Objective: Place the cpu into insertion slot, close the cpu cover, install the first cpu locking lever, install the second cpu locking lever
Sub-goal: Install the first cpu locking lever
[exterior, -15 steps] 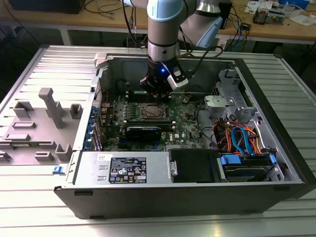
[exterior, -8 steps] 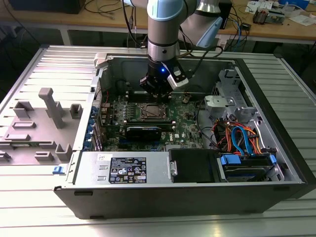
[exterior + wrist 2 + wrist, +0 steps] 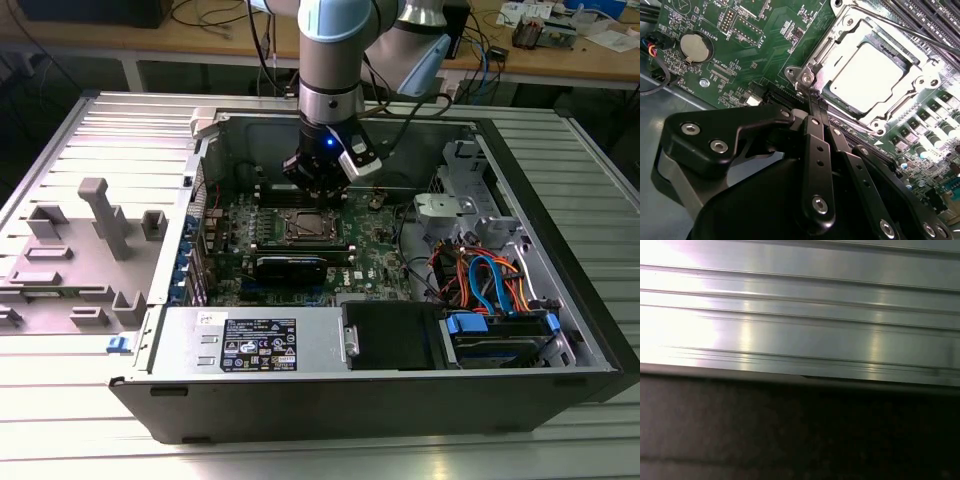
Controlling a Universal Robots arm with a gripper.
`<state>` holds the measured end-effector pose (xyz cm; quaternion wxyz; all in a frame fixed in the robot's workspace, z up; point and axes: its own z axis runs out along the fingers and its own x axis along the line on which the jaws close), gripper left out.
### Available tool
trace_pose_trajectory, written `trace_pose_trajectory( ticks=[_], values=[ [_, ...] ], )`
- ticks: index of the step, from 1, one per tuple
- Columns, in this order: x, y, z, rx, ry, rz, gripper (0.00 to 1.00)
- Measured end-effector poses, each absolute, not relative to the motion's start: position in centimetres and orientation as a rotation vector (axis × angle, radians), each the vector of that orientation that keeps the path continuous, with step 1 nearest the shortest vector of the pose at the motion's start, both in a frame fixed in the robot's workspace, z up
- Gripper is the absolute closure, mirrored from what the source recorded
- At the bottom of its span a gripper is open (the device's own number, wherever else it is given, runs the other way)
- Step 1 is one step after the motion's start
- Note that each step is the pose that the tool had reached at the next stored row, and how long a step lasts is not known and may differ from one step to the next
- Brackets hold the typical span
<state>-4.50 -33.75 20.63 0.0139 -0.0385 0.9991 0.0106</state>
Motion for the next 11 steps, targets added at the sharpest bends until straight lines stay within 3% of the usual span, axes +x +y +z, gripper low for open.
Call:
trace_pose_trajectory(
  ticks=[11],
  values=[
    [-4.50,-33.75,20.38,-0.120,3.112,0.013,0.89]
  ],
)
